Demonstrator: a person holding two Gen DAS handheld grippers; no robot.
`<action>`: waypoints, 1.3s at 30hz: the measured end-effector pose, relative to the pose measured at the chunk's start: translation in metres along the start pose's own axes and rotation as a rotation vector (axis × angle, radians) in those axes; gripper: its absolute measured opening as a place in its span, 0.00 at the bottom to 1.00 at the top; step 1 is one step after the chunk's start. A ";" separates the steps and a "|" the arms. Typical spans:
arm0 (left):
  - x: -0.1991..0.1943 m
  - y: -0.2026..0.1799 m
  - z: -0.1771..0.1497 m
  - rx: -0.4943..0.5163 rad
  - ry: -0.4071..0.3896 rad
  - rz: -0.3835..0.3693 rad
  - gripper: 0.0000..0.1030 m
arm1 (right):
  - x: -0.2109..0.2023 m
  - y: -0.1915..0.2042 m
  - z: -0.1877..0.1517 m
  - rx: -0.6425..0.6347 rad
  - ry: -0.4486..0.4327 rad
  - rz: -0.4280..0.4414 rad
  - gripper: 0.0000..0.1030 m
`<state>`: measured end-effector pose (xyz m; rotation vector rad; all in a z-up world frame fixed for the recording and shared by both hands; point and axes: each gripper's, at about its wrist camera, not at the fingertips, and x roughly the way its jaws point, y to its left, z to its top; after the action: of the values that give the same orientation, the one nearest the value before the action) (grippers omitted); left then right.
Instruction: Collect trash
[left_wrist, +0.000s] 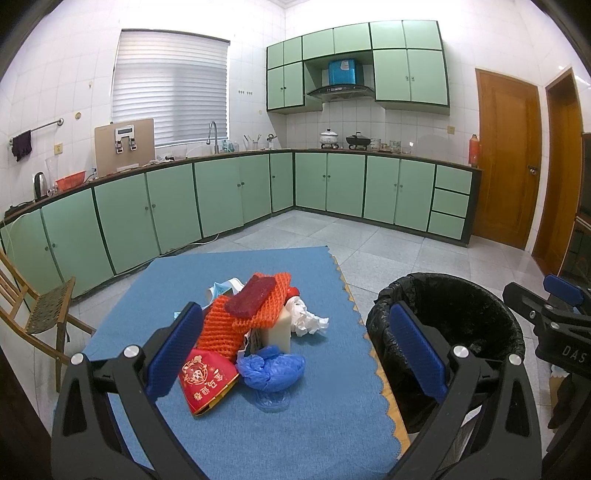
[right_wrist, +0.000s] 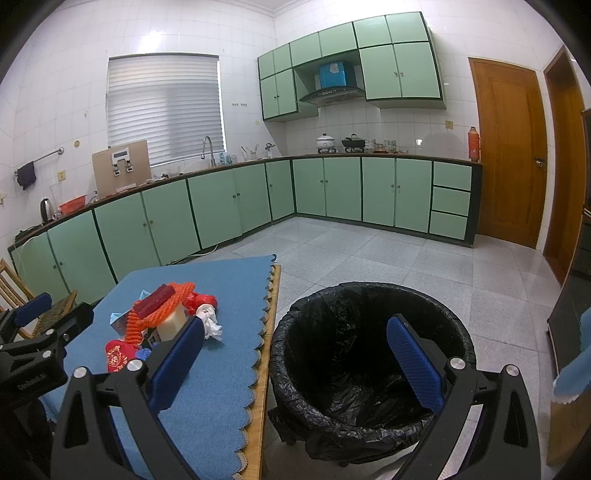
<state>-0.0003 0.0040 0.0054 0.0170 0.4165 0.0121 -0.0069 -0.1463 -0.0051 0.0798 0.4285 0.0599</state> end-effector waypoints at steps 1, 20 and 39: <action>0.000 0.000 0.000 0.000 0.000 0.000 0.95 | 0.000 0.000 0.000 -0.001 0.000 0.000 0.94; 0.002 0.001 0.002 -0.002 0.001 0.002 0.95 | 0.000 -0.001 -0.001 0.001 0.001 0.000 0.94; 0.001 0.001 0.001 -0.001 0.000 0.003 0.95 | 0.004 -0.005 -0.003 0.009 0.000 -0.010 0.94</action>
<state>0.0012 0.0049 0.0057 0.0168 0.4160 0.0156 -0.0045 -0.1503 -0.0096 0.0866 0.4288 0.0484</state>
